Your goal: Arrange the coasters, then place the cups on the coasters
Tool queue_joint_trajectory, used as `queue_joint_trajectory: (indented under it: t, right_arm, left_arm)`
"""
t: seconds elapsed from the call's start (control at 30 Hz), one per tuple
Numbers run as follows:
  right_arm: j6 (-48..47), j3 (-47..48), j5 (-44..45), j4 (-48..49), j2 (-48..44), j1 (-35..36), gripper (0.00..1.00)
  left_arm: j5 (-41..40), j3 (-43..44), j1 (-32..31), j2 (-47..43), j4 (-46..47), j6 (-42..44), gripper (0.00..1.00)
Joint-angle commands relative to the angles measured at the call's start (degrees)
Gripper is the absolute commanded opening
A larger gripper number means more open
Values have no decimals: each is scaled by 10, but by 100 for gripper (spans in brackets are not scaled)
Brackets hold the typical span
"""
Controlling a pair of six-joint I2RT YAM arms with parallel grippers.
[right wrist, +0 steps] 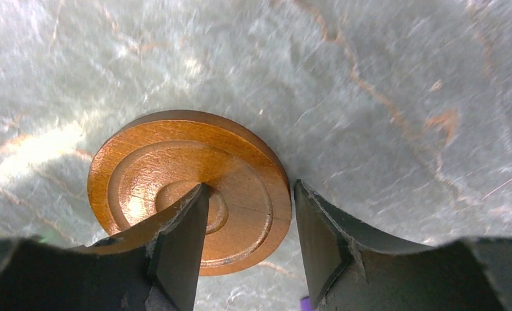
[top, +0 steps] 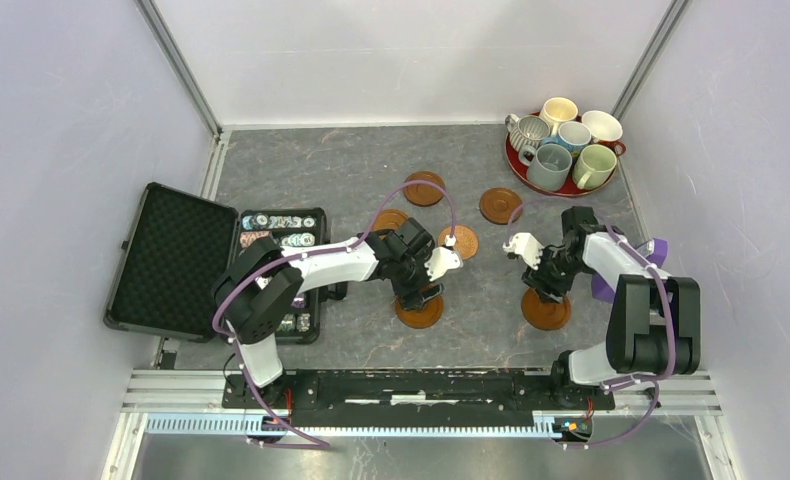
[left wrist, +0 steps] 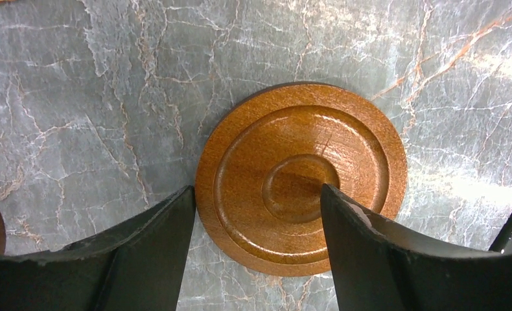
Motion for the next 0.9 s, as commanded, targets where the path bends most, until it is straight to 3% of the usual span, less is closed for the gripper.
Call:
queue_joint_trajectory:
  t: [0.0, 0.4, 0.87]
  right_arm:
    - [29, 3, -37, 121, 31, 24, 57]
    - [65, 65, -34, 140, 77, 46, 55]
    - [60, 75, -50, 117, 67, 46, 58]
  left_arm:
    - [-2, 8, -4, 12, 12, -19, 77]
    - [16, 24, -9, 30, 16, -38, 75]
    - [16, 67, -34, 67, 13, -48, 73]
